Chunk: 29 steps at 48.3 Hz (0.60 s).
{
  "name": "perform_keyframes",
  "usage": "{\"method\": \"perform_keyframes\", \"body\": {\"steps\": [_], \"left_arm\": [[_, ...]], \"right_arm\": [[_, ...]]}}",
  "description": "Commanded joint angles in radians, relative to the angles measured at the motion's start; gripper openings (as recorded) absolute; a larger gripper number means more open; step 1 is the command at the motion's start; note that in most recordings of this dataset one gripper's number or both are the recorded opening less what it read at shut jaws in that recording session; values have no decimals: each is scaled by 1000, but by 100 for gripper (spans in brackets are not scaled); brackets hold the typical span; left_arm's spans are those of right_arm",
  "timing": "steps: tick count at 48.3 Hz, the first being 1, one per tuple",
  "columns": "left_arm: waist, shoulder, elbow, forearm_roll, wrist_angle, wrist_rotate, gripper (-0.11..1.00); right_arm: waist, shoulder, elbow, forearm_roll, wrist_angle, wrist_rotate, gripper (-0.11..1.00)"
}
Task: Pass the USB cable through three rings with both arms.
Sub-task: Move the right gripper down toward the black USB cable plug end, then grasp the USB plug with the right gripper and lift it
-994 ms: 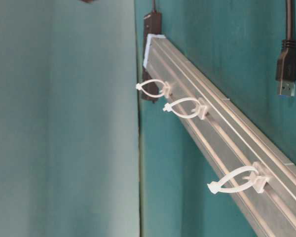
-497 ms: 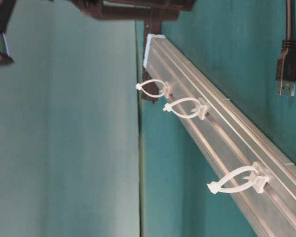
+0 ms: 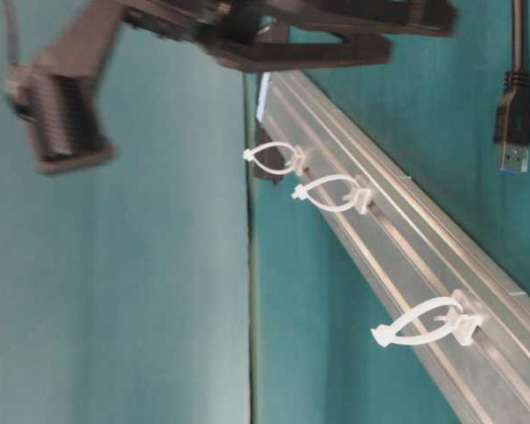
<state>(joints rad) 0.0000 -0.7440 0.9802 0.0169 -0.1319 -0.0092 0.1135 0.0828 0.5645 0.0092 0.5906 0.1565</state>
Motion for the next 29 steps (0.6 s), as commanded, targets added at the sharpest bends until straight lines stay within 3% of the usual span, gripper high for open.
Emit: {"method": "perform_keyframes", "body": {"steps": [1, 29], "left_arm": [[0, -3, -3, 3, 3, -2, 69], [0, -20, 9, 3, 9, -3, 69]], "right_arm": [[15, 38, -14, 0, -14, -2, 81], [43, 143, -41, 0, -40, 6, 80]]}}
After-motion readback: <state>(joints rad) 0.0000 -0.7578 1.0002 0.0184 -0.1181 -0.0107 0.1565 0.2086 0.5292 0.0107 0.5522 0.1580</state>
